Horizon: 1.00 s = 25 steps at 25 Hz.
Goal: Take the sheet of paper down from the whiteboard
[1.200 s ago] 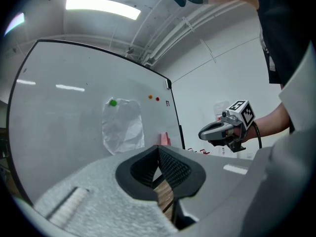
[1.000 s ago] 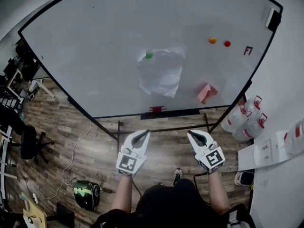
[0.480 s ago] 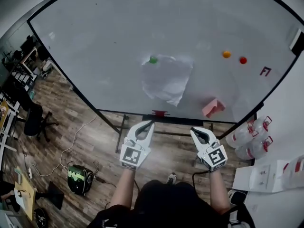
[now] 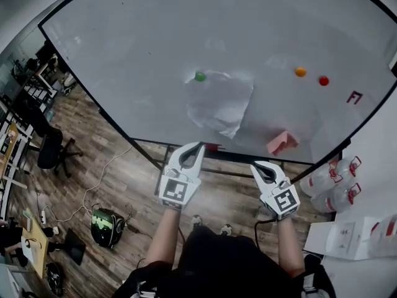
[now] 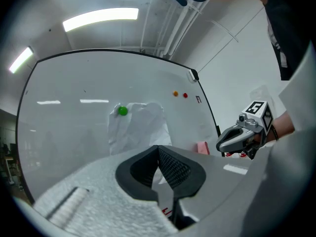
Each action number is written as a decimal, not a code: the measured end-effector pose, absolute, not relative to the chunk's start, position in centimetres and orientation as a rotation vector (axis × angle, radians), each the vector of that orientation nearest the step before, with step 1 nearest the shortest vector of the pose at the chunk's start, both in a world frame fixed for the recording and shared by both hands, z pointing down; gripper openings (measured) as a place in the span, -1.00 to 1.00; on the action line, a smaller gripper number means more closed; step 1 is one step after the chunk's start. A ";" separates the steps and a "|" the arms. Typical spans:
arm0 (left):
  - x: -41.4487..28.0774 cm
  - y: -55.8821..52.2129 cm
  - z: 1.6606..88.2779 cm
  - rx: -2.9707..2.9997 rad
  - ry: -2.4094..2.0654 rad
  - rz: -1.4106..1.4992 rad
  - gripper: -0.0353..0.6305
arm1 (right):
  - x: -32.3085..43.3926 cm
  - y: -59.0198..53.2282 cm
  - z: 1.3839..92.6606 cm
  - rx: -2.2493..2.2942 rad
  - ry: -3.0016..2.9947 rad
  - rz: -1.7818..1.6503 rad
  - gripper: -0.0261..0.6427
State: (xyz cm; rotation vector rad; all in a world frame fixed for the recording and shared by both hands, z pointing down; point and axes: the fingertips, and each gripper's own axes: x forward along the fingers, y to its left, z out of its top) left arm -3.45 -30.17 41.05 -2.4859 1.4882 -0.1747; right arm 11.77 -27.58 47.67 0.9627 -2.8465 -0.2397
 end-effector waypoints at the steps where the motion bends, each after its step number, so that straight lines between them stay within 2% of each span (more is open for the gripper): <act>1: -3.5 -30.7 40.5 -2.467 1.492 -0.177 -0.87 | 11.9 -27.8 47.6 0.969 -2.847 -0.238 -0.91; 11: -4.1 -35.3 35.3 -2.475 1.462 0.000 -0.87 | 12.1 -29.9 47.8 1.052 -2.810 -0.209 -0.91; 18: -4.3 -39.0 32.6 -2.381 1.434 -0.020 -0.85 | 11.0 -31.4 47.8 1.087 -2.783 -0.206 -0.91; 22: -5.0 -40.5 32.1 -2.366 1.454 -0.005 -0.65 | 10.4 -32.0 47.5 1.094 -2.778 -0.226 -0.91; 25: -5.3 -41.7 32.2 -2.354 1.465 -0.039 -0.58 | 10.3 -32.4 47.6 1.114 -2.769 -0.206 -0.91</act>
